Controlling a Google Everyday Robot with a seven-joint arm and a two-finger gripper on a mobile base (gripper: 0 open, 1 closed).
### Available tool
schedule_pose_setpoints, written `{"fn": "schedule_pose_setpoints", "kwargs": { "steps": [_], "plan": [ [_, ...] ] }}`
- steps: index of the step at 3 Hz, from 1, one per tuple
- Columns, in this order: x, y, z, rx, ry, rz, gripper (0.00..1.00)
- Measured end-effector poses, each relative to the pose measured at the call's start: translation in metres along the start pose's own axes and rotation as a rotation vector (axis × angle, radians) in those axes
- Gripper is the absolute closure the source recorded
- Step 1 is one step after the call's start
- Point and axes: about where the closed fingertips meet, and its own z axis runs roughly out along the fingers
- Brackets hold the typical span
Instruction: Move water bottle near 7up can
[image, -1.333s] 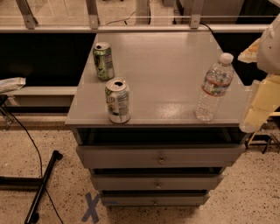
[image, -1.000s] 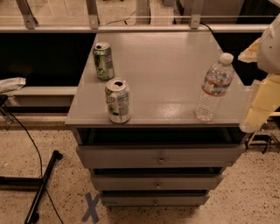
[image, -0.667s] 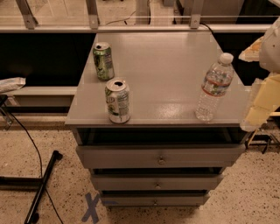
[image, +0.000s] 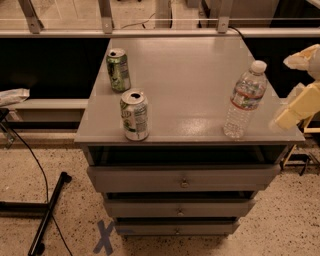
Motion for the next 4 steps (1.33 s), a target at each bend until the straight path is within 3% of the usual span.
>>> {"fn": "schedule_pose_setpoints", "kwargs": {
  "steps": [1, 2, 3, 4],
  "plan": [
    [-0.007, -0.017, 0.013, 0.003, -0.160, 0.078, 0.00],
    [-0.011, -0.025, 0.019, -0.013, -0.245, 0.123, 0.00],
    [-0.020, -0.029, 0.026, -0.038, -0.300, 0.146, 0.00],
    [-0.029, -0.029, 0.034, -0.070, -0.333, 0.151, 0.12]
  ]
}}
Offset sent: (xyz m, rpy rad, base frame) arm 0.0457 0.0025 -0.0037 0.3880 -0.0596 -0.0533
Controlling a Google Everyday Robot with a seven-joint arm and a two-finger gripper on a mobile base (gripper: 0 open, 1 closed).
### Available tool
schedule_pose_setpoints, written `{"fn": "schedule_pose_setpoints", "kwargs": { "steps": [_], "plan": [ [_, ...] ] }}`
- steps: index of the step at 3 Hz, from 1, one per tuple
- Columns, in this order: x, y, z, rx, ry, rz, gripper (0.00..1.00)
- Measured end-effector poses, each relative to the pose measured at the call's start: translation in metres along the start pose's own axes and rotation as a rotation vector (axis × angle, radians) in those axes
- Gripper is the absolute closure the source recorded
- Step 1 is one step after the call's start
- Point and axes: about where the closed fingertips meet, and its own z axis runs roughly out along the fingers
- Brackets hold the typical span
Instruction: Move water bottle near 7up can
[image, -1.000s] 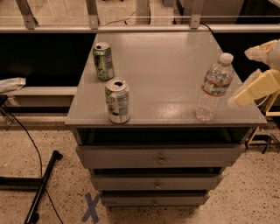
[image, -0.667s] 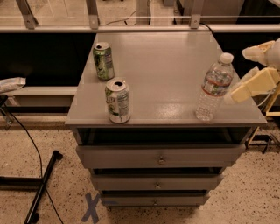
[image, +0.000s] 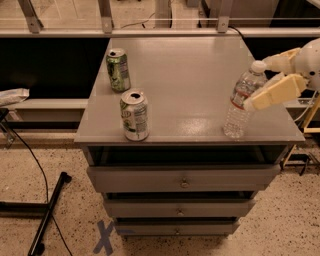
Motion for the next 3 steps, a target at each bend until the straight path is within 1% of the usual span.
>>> {"fn": "schedule_pose_setpoints", "kwargs": {
  "steps": [1, 2, 3],
  "plan": [
    [-0.008, 0.002, 0.016, -0.040, -0.018, -0.006, 0.36],
    [-0.011, 0.005, 0.032, -0.083, -0.017, -0.011, 0.59],
    [-0.013, 0.007, 0.040, -0.122, -0.032, -0.018, 0.82]
  ]
}}
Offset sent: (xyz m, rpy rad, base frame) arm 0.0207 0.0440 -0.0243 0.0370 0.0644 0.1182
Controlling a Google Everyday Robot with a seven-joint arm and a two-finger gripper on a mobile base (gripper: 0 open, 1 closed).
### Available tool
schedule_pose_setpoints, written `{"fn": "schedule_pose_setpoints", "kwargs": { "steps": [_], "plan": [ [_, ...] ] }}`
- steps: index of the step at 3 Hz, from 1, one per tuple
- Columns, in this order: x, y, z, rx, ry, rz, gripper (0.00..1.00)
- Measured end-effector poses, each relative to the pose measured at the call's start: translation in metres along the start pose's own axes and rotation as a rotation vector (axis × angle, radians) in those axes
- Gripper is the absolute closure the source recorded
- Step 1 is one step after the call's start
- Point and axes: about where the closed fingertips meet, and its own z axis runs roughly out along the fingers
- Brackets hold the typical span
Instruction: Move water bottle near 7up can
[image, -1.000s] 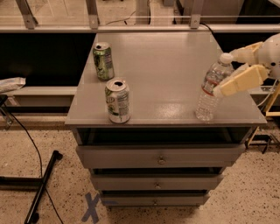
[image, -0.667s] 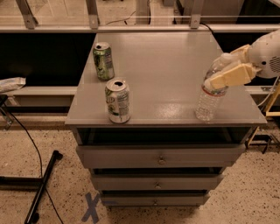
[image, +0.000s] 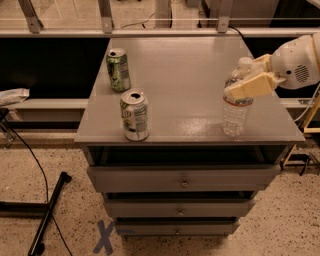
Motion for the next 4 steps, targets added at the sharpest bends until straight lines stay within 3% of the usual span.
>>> {"fn": "schedule_pose_setpoints", "kwargs": {
  "steps": [1, 2, 4],
  "plan": [
    [-0.040, 0.003, -0.002, -0.036, -0.086, -0.078, 1.00],
    [-0.072, 0.007, -0.001, -0.063, -0.157, -0.128, 1.00],
    [-0.108, 0.033, 0.029, -0.214, -0.303, -0.094, 1.00]
  ]
}}
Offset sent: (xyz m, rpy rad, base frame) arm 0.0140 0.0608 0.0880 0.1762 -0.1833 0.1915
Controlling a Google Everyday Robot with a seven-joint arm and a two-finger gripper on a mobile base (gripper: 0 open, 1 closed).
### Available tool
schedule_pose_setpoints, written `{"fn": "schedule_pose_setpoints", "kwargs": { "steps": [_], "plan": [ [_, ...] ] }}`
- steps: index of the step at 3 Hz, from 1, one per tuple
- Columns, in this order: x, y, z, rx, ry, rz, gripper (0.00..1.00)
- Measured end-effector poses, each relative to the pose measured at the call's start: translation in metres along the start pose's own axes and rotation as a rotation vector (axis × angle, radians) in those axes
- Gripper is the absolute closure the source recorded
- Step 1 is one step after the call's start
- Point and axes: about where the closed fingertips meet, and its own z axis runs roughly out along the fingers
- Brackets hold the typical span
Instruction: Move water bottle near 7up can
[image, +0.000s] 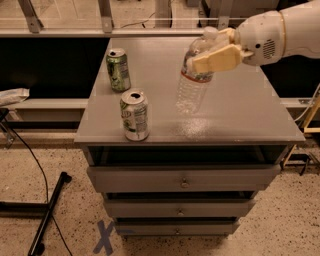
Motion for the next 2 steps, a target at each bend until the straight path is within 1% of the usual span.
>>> {"fn": "schedule_pose_setpoints", "kwargs": {
  "steps": [1, 2],
  "plan": [
    [-0.001, 0.018, 0.029, -0.049, 0.010, -0.011, 1.00],
    [0.005, 0.033, 0.054, -0.065, 0.056, -0.035, 1.00]
  ]
}}
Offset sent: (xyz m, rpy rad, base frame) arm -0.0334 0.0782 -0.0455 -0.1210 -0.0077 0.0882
